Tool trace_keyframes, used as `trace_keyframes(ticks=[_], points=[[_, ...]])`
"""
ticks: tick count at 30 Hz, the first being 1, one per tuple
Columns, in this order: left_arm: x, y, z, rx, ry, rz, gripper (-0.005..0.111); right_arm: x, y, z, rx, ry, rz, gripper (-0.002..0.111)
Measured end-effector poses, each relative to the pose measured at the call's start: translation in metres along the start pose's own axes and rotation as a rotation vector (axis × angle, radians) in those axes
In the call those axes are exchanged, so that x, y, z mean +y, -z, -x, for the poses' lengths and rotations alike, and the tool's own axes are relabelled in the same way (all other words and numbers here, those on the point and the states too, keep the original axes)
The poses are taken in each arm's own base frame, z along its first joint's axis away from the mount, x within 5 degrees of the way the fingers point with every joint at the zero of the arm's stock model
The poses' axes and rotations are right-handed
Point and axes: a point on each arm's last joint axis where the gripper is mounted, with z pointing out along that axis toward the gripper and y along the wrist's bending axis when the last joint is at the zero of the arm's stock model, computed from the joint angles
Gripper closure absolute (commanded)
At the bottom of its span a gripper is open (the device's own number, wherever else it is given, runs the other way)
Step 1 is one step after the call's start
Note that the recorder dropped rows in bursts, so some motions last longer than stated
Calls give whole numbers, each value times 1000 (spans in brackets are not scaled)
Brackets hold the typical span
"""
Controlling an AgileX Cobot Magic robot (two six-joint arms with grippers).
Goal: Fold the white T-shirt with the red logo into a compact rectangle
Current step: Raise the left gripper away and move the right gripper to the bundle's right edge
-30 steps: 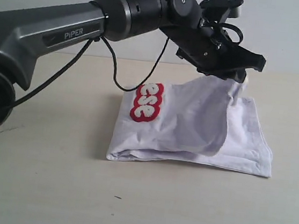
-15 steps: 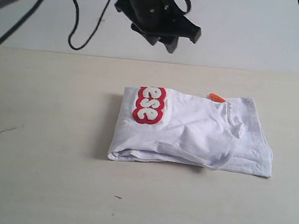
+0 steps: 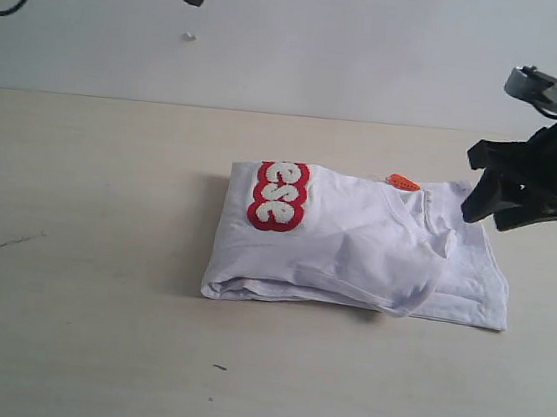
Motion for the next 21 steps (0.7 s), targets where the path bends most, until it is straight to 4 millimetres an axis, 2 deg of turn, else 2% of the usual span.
trace_keyframes(ticks=[4, 10, 14, 21], points=[[12, 5, -11, -2, 19, 13, 106, -3, -18, 2, 11, -3, 61, 61], [22, 2, -27, 3, 34, 26, 106, -13, -33, 6, -22, 24, 25, 50], [24, -2, -37, 15, 32, 32, 106, -18, -38, 12, -75, 17, -12, 50], [28, -2, -41, -2, 25, 48, 106, -31, -67, 8, -28, -48, -15, 50]])
